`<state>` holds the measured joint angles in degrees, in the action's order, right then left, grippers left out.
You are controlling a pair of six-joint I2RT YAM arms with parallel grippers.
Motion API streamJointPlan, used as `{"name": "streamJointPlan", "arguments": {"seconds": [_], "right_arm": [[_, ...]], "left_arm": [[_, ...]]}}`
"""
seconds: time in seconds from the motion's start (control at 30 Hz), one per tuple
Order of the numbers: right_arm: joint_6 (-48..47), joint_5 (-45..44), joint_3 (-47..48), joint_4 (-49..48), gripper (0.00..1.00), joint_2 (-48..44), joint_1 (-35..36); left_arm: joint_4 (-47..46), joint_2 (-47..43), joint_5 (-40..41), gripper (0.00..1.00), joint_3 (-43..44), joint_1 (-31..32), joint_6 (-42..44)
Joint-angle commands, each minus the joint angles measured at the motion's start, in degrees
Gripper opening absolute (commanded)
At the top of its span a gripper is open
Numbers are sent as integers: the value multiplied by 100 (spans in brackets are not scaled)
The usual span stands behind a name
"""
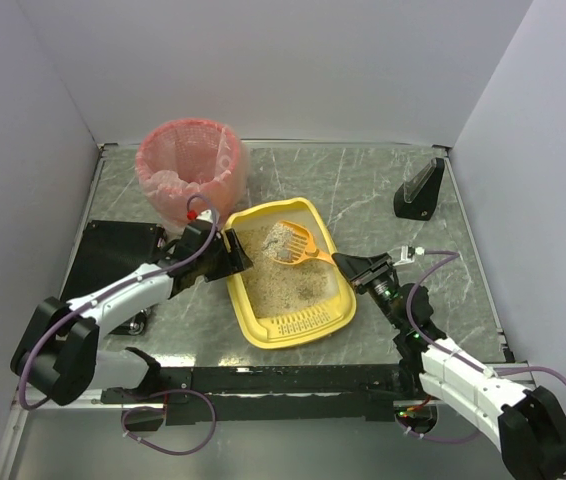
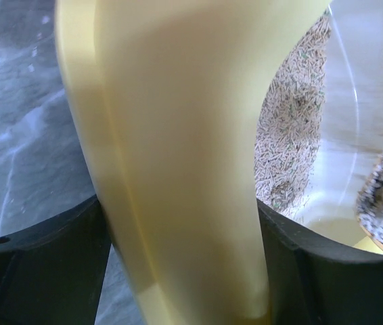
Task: Clean the litter box
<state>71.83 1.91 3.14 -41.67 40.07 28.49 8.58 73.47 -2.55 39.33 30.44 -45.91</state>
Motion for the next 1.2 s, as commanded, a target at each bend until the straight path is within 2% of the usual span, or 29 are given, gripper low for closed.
{"name": "streamJointPlan", "arguments": {"seconds": [0.0,0.03,0.13,0.37,0.5,0.7,0.87,0.97,1.0,1.07,1.17], "right_arm": [[375,283,-164,-834,0,-79,-194],[401,318,-182,-964,0,-70,-264],[507,494,-252,-1167,0,-17,-379],[744,722,-647,-2176,0,228,-678],[841,1030,-718,-2355,0,396,-783],[745,1074,-911,-2355,0,168,-933],[560,987,-894,-1669,0,-263,-968],[586,1082,-876,-1608,0,-377,-994],[560,1161,-841,-1451,0,-421,-1003],[472,1293,-779,-1054,0,-561,-1021],[498,1067,-955,-1264,0,-641,-1030]], "left_arm": [[-638,176,-685,70,268,41,530],[-656,202,-764,65,285,41,705],[-691,290,-887,59,356,41,942],[-647,563,-985,56,575,41,1312],[-586,554,-1055,54,707,33,1593],[-541,563,-1318,61,848,41,1954],[-699,668,-1371,66,883,33,1814],[-779,555,-1450,72,857,33,1709],[-770,519,-1390,78,874,41,1682],[-718,431,-1301,82,918,41,1647],[-665,308,-1187,91,945,33,1577]]}}
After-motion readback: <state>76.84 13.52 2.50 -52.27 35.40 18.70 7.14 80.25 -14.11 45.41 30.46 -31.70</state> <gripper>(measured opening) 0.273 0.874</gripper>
